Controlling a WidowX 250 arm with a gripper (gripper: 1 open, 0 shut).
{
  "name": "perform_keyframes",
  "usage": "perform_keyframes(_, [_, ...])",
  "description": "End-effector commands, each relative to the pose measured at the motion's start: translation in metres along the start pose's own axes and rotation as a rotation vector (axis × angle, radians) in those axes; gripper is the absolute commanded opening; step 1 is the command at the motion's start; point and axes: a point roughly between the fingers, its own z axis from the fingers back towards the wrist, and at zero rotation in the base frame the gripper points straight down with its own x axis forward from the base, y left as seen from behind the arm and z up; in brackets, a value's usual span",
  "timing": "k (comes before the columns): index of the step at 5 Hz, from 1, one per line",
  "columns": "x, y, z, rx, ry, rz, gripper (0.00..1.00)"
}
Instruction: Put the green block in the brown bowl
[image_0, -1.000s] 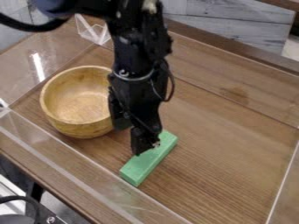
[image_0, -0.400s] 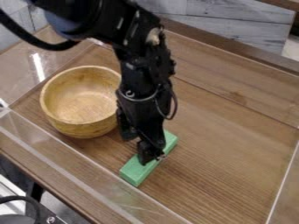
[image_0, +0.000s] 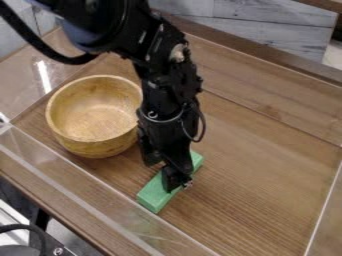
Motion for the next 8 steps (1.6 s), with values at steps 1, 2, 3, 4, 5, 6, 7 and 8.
perform_keyframes(1, [0.005,0.001,0.001,-0.003,-0.025,0.007,0.00])
perform_keyframes(2, [0.006,0.000,-0.003,-0.011,-0.026,0.012,0.00])
perform_keyframes(3, [0.007,-0.001,-0.006,-0.019,-0.027,0.019,0.00])
perform_keyframes(4, [0.002,-0.006,-0.001,-0.055,-0.002,0.057,0.00])
perform_keyframes(5, [-0.003,-0.010,0.004,-0.088,0.022,0.090,0.00])
perform_keyframes(6, [-0.008,-0.014,0.009,-0.119,0.046,0.124,0.00])
perform_keyframes(7, [-0.012,-0.017,0.014,-0.147,0.067,0.152,0.00])
perform_keyframes(8, [-0.014,-0.019,0.020,-0.171,0.082,0.174,0.00])
